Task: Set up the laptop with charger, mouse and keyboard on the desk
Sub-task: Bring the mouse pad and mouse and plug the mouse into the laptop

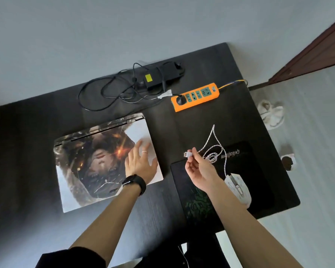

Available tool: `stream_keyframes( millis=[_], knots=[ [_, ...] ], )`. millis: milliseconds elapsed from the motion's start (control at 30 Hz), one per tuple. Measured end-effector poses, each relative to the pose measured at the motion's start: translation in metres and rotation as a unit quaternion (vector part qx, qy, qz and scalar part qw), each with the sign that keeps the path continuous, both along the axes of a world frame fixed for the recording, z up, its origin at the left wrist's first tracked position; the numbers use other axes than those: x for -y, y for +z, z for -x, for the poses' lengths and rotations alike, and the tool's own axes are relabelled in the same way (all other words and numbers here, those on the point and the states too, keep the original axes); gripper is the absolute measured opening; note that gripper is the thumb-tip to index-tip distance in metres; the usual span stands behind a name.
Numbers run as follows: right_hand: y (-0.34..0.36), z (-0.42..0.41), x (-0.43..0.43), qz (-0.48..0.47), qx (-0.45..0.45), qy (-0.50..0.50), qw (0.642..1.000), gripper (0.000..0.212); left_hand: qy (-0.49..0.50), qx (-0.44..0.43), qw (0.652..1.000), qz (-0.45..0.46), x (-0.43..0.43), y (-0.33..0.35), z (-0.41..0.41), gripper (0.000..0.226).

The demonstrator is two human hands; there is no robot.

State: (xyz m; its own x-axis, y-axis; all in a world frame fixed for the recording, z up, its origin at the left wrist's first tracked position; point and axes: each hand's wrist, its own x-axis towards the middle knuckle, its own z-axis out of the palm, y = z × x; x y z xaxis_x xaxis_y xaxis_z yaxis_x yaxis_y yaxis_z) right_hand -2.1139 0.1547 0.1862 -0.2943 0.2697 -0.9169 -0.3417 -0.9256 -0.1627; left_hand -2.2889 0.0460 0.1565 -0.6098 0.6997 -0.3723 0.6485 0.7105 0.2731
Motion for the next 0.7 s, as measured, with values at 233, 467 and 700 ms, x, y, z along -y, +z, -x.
stream_keyframes(
  millis=[233, 467, 700],
  knots=[
    [-0.032, 0.018, -0.019, 0.025, -0.059, 0.051, 0.997, 0.023, 0.015, -0.046, 0.998, -0.025, 0.007, -0.019, -0.005, 0.061],
    [-0.039, 0.000, -0.029, 0.032, -0.075, 0.185, 0.979, 0.017, 0.034, -0.090, 0.993, -0.065, 0.009, -0.031, -0.012, 0.060],
    [-0.036, 0.021, -0.034, -0.177, 0.091, 0.240, 0.950, 0.019, 0.065, -0.121, 0.987, -0.077, 0.000, -0.042, -0.021, 0.059]
  ],
)
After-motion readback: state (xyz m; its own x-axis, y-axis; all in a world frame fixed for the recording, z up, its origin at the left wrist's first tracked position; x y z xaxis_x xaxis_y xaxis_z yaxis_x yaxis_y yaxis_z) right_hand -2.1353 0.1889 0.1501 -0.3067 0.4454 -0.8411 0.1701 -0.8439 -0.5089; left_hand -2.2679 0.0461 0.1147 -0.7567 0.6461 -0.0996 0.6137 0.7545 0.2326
